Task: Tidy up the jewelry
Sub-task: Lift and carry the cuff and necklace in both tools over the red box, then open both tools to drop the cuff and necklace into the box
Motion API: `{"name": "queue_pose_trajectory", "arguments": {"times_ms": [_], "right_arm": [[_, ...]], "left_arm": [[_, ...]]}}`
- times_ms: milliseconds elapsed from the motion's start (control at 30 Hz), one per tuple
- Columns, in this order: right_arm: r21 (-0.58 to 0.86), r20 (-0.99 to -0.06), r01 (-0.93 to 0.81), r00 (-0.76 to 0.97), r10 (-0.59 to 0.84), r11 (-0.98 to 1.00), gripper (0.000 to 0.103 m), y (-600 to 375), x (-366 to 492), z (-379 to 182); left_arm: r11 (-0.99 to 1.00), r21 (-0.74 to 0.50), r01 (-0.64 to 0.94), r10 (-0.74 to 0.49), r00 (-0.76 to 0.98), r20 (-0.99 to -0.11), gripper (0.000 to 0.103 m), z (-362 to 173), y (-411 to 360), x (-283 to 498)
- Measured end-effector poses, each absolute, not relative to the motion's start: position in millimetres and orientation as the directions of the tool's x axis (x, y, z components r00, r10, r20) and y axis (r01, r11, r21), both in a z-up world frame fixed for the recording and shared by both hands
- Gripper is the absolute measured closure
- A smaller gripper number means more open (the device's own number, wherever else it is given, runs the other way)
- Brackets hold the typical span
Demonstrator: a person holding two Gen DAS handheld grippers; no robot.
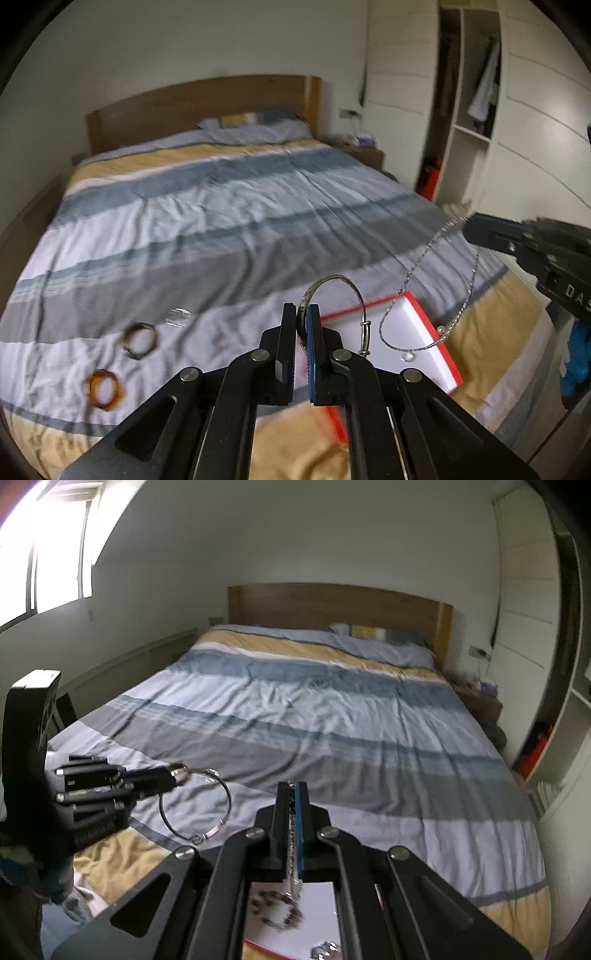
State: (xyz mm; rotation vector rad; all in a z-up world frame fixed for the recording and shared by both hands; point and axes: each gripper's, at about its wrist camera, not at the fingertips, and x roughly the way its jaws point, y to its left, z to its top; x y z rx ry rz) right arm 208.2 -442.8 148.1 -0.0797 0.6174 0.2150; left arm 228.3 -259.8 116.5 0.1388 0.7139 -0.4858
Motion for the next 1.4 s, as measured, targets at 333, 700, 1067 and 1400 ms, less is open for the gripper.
{"name": "queue_pose_trajectory", "arguments": {"times_ms": [333,700,1067,1400], "right_arm": [[0.033,-0.666,-0.119,0.738,0.11,0.992,0.101,-498,239,66],[0.045,-0.749,-0.049,0.659,0.066,0.998,0.101,-525,252,-12],[0.053,-0.792,-0.024,0.608,0.057,0.998,0.099,-533,245,-40],[0.052,-0.778,0.008,0.627,0.035,0.999,0.096,-537,210,-11]], "left_arm": [[0.856,-0.069,0.512,-0.377,0.527,-0.762,0.098,28,-336,260],[0.868,-0.074,0.492,-0.322,0.442,-0.837,0.098,-53,-357,282],[0.868,-0.089,0.488,-0.329,0.432,-0.84,0.09,-61,-347,279],[0.873,-0.101,0.476,-0.355,0.482,-0.801,0.062,-12,-326,255]]}}
